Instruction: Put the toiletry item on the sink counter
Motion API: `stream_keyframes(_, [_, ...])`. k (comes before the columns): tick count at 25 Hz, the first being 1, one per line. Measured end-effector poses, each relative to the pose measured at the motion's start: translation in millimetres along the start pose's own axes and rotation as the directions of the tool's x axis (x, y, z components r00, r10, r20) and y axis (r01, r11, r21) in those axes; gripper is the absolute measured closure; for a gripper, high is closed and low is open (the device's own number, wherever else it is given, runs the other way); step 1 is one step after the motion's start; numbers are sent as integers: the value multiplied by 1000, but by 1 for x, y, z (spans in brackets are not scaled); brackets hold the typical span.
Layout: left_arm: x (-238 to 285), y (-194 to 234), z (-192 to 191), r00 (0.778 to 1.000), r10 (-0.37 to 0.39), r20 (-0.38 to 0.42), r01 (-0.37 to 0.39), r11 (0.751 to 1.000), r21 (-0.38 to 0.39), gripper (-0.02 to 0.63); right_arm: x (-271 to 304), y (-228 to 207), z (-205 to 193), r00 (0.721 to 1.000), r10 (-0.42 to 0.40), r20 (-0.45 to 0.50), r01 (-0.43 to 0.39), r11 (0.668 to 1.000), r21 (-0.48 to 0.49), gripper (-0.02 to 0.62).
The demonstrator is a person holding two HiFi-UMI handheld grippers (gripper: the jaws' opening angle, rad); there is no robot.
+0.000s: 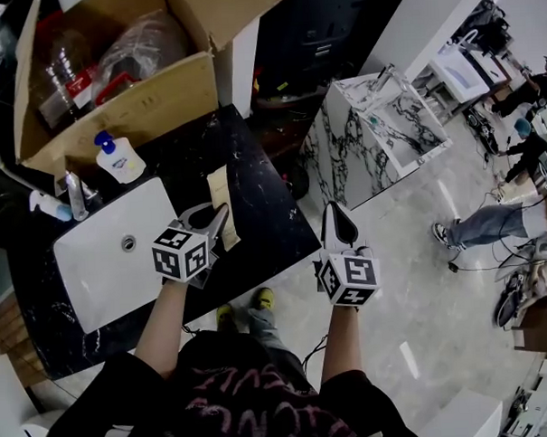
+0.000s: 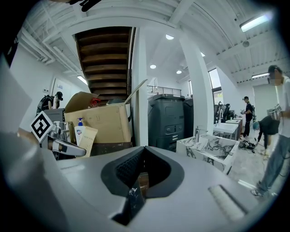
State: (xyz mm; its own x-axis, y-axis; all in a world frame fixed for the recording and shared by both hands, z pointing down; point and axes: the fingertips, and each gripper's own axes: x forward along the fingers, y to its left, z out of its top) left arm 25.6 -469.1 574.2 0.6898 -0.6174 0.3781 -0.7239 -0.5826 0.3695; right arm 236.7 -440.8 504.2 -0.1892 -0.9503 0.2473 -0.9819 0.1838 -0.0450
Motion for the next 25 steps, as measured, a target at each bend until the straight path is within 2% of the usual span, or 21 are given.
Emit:
stream_keyframes(14, [9,20,-7,1000,5,-12,-5,999,-38,558,15,-4,-9,1000,3,-26,-3,1000,1,591])
stream_keyframes(25, [12,41,-10,999,36,-18,-37,998,-60,514,25,-5,-14,999,15,-46,-15,1000,-1,591])
